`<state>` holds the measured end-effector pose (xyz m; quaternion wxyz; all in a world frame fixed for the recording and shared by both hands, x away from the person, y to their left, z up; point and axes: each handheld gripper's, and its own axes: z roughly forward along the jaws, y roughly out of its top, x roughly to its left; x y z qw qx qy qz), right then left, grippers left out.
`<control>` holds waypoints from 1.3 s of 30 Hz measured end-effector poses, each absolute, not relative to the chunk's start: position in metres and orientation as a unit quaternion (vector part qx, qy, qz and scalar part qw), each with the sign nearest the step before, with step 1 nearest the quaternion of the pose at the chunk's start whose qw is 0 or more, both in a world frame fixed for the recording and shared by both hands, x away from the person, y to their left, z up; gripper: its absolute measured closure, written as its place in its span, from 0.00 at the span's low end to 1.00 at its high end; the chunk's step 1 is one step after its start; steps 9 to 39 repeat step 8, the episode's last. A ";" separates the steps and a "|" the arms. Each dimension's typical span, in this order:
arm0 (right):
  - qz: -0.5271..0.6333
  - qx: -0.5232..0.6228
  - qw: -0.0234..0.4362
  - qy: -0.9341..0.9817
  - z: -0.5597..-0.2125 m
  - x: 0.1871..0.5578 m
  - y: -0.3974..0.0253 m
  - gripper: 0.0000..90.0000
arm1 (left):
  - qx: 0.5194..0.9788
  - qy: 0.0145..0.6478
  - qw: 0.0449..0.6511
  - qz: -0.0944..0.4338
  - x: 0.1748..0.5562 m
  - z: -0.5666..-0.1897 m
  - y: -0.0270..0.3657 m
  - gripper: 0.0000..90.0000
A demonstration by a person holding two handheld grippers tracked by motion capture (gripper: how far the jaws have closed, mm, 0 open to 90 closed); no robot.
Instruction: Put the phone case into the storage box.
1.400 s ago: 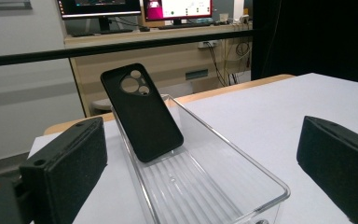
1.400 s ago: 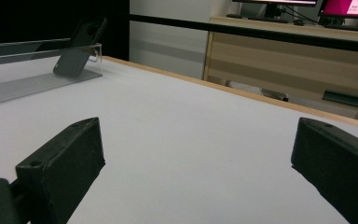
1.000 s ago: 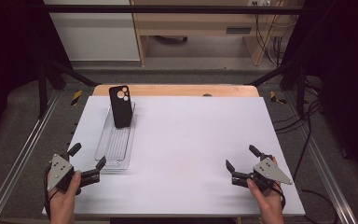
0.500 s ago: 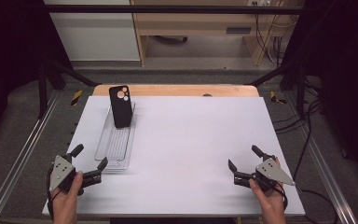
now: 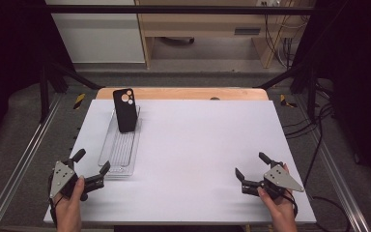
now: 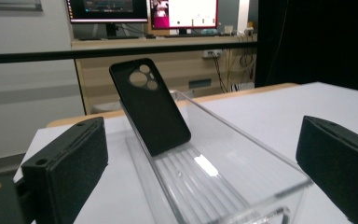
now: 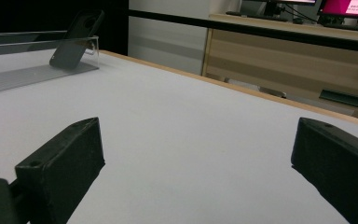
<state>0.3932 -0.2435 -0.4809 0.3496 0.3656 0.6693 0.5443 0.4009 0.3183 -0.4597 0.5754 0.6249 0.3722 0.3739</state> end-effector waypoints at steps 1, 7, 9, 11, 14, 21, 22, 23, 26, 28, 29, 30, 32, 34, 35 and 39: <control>0.544 0.366 0.350 0.669 -0.481 0.394 -0.244 0.03 | 0.626 0.369 0.575 0.376 0.401 -0.460 0.318 0.02; 0.540 0.373 0.358 0.665 -0.485 0.400 -0.242 0.02 | 0.630 0.365 0.575 0.373 0.397 -0.466 0.317 0.02; 0.537 0.374 0.359 0.666 -0.487 0.402 -0.241 0.02 | 0.627 0.366 0.577 0.374 0.396 -0.465 0.316 0.02; 0.537 0.374 0.359 0.666 -0.487 0.402 -0.241 0.02 | 0.627 0.366 0.577 0.374 0.396 -0.465 0.316 0.02; 0.537 0.374 0.359 0.666 -0.487 0.402 -0.241 0.02 | 0.627 0.366 0.577 0.374 0.396 -0.465 0.316 0.02; 0.537 0.374 0.359 0.666 -0.487 0.402 -0.241 0.02 | 0.627 0.366 0.577 0.374 0.396 -0.465 0.316 0.02; 0.537 0.374 0.359 0.666 -0.487 0.402 -0.241 0.02 | 0.627 0.366 0.577 0.374 0.396 -0.465 0.316 0.02; 0.537 0.374 0.359 0.666 -0.487 0.402 -0.241 0.02 | 0.627 0.366 0.577 0.374 0.396 -0.465 0.316 0.02; 0.537 0.374 0.359 0.666 -0.487 0.402 -0.241 0.02 | 0.627 0.366 0.577 0.374 0.396 -0.465 0.316 0.02; 0.537 0.374 0.359 0.666 -0.487 0.402 -0.241 0.02 | 0.627 0.366 0.577 0.374 0.396 -0.465 0.316 0.02; 0.537 0.374 0.359 0.666 -0.487 0.402 -0.241 0.02 | 0.627 0.366 0.577 0.374 0.396 -0.465 0.316 0.02; 0.537 0.374 0.359 0.666 -0.487 0.402 -0.241 0.02 | 0.627 0.366 0.577 0.374 0.396 -0.465 0.316 0.02; 0.537 0.374 0.359 0.666 -0.487 0.402 -0.241 0.02 | 0.627 0.366 0.577 0.374 0.396 -0.465 0.316 0.02; 0.537 0.374 0.359 0.666 -0.487 0.402 -0.241 0.02 | 0.627 0.366 0.577 0.374 0.396 -0.465 0.316 0.02; 0.537 0.374 0.359 0.666 -0.487 0.402 -0.241 0.02 | 0.627 0.366 0.577 0.374 0.396 -0.465 0.316 0.02; 0.537 0.374 0.359 0.666 -0.487 0.402 -0.241 0.02 | 0.627 0.366 0.577 0.374 0.396 -0.465 0.316 0.02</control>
